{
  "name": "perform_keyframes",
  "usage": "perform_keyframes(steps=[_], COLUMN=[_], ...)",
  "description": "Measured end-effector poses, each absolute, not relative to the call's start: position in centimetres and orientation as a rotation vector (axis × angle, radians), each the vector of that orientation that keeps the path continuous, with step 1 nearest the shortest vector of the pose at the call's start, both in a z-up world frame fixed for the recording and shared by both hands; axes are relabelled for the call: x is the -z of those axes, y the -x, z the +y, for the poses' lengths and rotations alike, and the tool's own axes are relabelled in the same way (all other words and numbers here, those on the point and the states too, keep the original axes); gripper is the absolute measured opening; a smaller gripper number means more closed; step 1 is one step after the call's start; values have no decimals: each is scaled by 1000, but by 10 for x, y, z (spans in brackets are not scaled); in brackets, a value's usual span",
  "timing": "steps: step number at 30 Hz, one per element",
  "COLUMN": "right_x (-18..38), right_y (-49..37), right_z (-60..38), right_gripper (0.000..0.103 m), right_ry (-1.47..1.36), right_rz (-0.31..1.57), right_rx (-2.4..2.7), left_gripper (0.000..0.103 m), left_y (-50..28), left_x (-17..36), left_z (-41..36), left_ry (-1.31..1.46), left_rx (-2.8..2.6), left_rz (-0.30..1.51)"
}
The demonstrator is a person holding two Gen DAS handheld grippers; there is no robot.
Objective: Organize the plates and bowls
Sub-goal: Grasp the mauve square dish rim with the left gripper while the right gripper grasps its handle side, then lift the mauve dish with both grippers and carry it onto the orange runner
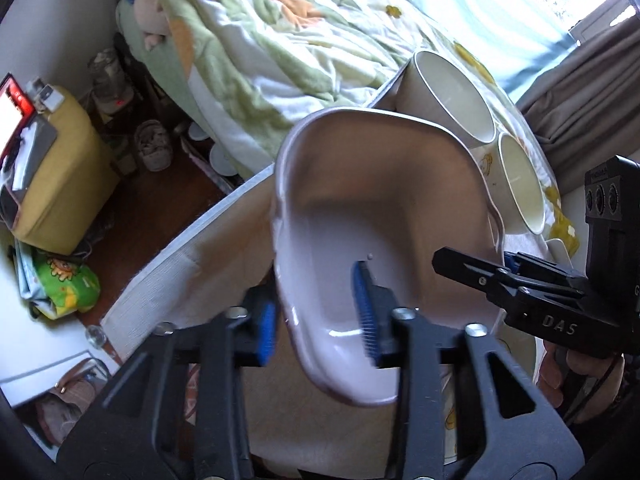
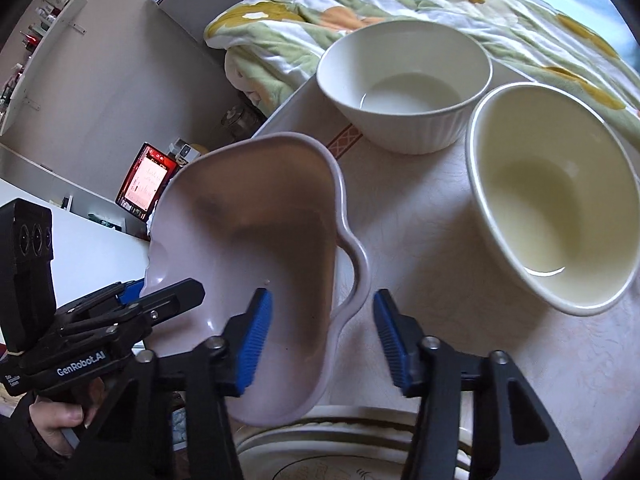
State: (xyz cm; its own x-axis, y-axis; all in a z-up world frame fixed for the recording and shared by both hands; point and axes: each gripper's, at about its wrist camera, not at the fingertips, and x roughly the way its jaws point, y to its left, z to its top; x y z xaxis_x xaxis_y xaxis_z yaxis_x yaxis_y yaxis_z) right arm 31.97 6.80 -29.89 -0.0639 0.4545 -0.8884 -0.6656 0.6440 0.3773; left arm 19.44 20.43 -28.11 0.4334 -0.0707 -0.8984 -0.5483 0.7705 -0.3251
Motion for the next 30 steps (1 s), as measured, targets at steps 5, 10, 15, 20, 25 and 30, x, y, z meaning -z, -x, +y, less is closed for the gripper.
perform_keyframes(steps=[5, 10, 15, 20, 25, 30], right_x=[300, 291, 269, 237, 210, 185], right_y=[-316, -314, -308, -297, -277, -255], right_z=[74, 71, 60, 26, -19, -66], right_gripper=[19, 15, 15, 15, 12, 11], right_ry=[252, 225, 184, 149, 55, -3], right_rz=[1304, 1277, 1228, 1173, 1122, 1084], right_rx=[-942, -935, -915, -868, -742, -586], left_gripper=[15, 15, 15, 15, 15, 15], left_y=[-197, -197, -195, -195, -199, -204], left_x=[277, 258, 232, 197, 168, 150], left_z=[204, 200, 191, 169, 131, 73], left_ry=[615, 548, 500, 422, 343, 263], left_rx=[-343, -340, -301, -218, -86, 92], left_rz=[1105, 1082, 1057, 1029, 1010, 1010])
